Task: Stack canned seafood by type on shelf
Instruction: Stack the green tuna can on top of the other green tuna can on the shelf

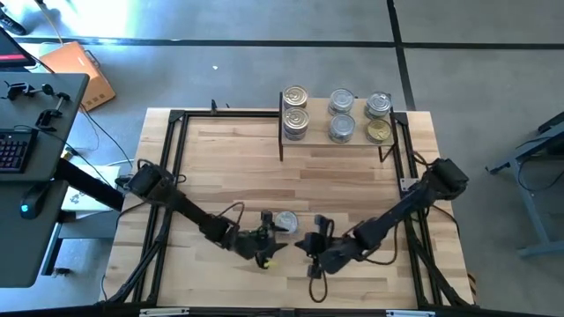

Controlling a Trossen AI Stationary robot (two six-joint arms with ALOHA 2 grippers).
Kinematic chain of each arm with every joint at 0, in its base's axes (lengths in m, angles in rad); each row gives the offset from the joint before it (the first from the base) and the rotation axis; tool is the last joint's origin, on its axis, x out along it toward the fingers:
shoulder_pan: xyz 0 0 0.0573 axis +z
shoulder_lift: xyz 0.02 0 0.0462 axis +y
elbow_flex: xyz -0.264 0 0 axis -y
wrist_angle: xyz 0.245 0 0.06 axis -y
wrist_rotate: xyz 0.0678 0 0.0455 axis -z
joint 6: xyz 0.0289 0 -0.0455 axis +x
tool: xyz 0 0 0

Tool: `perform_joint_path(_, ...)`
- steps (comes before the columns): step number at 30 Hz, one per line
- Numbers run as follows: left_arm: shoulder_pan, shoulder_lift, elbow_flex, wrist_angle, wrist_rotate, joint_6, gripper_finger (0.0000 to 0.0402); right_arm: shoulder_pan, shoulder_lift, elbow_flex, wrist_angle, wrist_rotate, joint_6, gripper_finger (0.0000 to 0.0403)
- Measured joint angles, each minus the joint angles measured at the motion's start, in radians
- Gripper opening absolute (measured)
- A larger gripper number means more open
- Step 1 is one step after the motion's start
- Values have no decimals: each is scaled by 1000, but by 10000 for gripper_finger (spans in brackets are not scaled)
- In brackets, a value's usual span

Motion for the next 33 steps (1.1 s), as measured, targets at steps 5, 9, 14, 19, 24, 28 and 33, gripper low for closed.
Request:
perform_joint_path(5, 81, 0, 0, -97, 133, 18, 237, 41, -3, -43, -26, 79, 93, 2)
perform_joint_path(9, 119, -5, 4, -204, 205, 65, 239, 56, -2, -94, 17, 83, 132, 10)
perform_joint_path(14, 137, -7, 5, -237, 232, 79, 189, 61, -2, -163, 128, 85, 101, 31)
perform_joint_path(19, 136, -6, 5, -243, 259, 81, 71, 61, -2, -199, 222, 85, -16, 83)
perform_joint_path(24, 114, -3, 31, -246, 269, 73, 12, 60, -2, -199, 260, 80, -240, 150)
perform_joint_path(28, 91, -18, 63, -267, 287, 74, 6, 58, -2, -198, 260, 69, -424, 193)
perform_joint_path(33, 82, -85, 68, -310, 303, 41, 1, 58, -2, -198, 273, 53, -613, 222)
